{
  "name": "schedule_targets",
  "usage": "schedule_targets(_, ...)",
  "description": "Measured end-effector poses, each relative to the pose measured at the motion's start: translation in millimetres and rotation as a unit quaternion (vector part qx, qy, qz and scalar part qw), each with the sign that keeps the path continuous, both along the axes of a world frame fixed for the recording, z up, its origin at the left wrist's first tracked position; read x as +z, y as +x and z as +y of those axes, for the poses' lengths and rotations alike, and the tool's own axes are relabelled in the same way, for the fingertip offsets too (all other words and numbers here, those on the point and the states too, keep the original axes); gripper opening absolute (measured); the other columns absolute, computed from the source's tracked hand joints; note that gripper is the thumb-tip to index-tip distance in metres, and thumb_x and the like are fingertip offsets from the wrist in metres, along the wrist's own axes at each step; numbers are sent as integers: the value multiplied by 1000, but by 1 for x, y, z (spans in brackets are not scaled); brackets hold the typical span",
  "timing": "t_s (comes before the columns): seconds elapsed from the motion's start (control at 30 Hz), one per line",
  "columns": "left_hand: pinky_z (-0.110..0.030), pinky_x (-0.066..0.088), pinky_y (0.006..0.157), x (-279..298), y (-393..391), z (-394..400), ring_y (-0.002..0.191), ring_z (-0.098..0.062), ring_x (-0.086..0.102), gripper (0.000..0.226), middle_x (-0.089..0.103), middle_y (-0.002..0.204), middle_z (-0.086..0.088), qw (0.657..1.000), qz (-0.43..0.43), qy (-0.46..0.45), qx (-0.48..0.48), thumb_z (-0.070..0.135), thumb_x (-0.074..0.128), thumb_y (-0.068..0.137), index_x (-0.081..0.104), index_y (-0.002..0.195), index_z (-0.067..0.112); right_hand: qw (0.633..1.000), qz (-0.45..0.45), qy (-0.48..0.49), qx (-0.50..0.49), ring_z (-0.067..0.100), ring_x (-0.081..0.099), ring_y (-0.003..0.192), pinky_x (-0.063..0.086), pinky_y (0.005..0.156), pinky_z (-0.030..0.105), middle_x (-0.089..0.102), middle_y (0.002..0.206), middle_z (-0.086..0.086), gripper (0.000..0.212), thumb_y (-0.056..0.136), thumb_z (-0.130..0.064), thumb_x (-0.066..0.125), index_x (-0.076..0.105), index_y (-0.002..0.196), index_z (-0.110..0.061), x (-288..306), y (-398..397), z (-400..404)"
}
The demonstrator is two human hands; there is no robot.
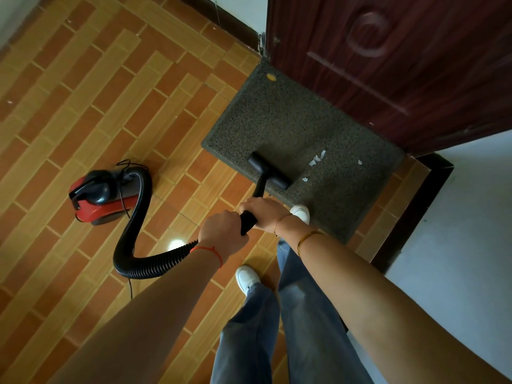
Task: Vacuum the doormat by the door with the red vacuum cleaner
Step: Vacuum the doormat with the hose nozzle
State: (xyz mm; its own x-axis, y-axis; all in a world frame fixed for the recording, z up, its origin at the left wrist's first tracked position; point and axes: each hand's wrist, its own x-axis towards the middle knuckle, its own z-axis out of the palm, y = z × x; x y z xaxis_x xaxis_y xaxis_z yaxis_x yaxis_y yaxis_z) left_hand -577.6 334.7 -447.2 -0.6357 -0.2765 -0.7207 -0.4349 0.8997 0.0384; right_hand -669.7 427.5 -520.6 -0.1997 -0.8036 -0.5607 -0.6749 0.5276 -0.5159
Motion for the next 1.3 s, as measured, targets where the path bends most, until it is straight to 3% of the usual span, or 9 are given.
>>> schedule_targets(0.2, -23, 35, 42, 2, 37, 0, 51, -13, 47, 17, 50, 65, 3, 1000, -3, -6, -6, 28, 52, 88, 61, 89, 14, 1000, -1, -25, 11, 25, 64, 78, 49, 59, 33, 62, 95, 6, 4, 87, -14, 55, 56, 91, -12, -1, 36, 0)
schedule_targets(0.33, -24, 36, 44, 2, 45, 1, 52, -14, 48, 15, 50, 64, 3, 999, -12, -24, -29, 27, 53, 88, 61, 91, 14, 998, -19, -27, 45, 20, 62, 78, 47, 58, 28, 61, 99, 2, 19, 81, -16, 65, 57, 98, -14, 1, 41, 1)
schedule_targets(0.53, -23, 33, 45, -1, 30, 13, 50, -10, 44, 14, 51, 65, 4, 1000, -11, -12, -20, 28, 56, 88, 60, 91, 15, 995, 10, -39, 86, 21, 64, 78, 51, 61, 31, 62, 97, 3, 14, 86, -23, 60, 58, 98, -15, 1, 27, 7)
schedule_targets(0.77, -22, 33, 45, 1, 5, 13, 51, -11, 46, 15, 50, 64, 5, 1000, 11, -7, -5, 31, 54, 87, 59, 91, 16, 993, -2, -21, 120, 22, 63, 79, 47, 59, 32, 64, 96, 4, 9, 89, -19, 57, 59, 96, -13, 7, -8, 5)
schedule_targets(1.0, -22, 31, 41, 4, -45, 16, 50, -12, 47, 12, 51, 64, 4, 998, 29, 1, 47, 28, 53, 86, 55, 83, 16, 993, 1, -1, 117, 24, 65, 76, 57, 67, 41, 65, 89, 7, 2, 88, -14, 54, 56, 87, -14, 13, -63, 1)
schedule_targets(1.13, -21, 27, 39, -4, -84, 19, 48, -10, 42, 13, 47, 64, 4, 998, 39, -5, 54, 27, 55, 86, 58, 88, 15, 996, -7, 4, 94, 22, 66, 78, 57, 68, 39, 65, 90, 4, 12, 88, -16, 54, 51, 78, -20, 8, -101, 2)
schedule_targets(1.3, -21, 30, 41, -19, -124, 23, 50, -9, 44, 13, 49, 65, 4, 998, 38, 6, 53, 26, 55, 87, 60, 92, 14, 994, 12, 4, 107, 22, 65, 83, 54, 68, 35, 64, 95, 4, 8, 89, -16, 54, 60, 94, -13, -2, -142, 7)
